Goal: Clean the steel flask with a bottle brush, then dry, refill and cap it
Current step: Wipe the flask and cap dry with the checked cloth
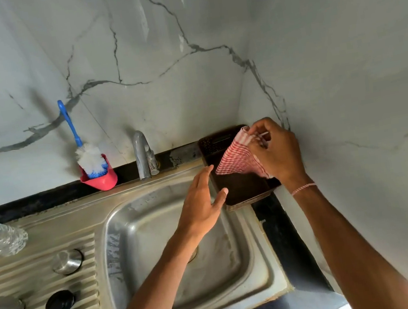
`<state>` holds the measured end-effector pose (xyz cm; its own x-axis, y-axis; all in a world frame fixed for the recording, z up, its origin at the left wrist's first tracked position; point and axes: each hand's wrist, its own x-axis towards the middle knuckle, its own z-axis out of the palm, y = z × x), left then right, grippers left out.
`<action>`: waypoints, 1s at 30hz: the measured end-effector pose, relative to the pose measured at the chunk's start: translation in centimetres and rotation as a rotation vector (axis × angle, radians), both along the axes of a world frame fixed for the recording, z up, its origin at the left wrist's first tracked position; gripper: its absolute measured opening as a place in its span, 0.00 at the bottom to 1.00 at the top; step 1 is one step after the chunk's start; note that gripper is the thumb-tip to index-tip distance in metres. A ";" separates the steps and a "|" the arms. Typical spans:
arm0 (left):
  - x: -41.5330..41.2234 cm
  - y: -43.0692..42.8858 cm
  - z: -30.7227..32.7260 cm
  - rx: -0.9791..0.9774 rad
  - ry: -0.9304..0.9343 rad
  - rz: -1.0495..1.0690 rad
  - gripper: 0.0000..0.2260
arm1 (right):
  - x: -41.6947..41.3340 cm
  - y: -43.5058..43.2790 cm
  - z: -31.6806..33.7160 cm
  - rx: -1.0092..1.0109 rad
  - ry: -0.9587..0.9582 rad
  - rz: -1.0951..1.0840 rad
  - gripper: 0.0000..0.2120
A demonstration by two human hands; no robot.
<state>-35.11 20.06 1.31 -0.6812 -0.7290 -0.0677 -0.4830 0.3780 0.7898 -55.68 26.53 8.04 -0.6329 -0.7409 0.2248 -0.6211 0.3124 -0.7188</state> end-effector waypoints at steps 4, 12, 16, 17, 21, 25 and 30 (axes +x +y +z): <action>1.4 0.3 2.8 0.087 0.118 0.000 0.36 | 2.7 2.8 5.5 -0.051 -0.132 0.177 0.13; 8.1 0.3 5.8 0.321 0.170 -0.181 0.30 | 8.1 4.5 11.2 -0.031 -0.369 0.467 0.17; 12.9 0.9 5.4 0.602 0.229 -0.083 0.15 | 11.8 3.6 10.2 -0.017 -0.351 0.509 0.19; 14.1 1.0 5.3 0.649 0.261 -0.038 0.13 | 12.9 3.4 9.7 -0.016 -0.350 0.525 0.20; 18.7 1.1 4.8 0.793 0.409 0.229 0.09 | 19.6 2.5 7.0 0.028 -0.334 0.665 0.22; 22.4 0.7 4.6 0.846 0.502 0.382 0.09 | 26.1 1.8 3.4 0.100 0.097 0.826 0.20; 26.8 0.5 4.7 0.870 0.542 0.485 0.10 | 30.0 0.5 1.4 0.113 0.119 0.885 0.17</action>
<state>-8.26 20.52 5.97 -0.4337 -0.7734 -0.4623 0.0563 -0.5354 0.8427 -25.73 27.06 9.42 0.2029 -0.9679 0.1483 -0.7363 -0.2507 -0.6286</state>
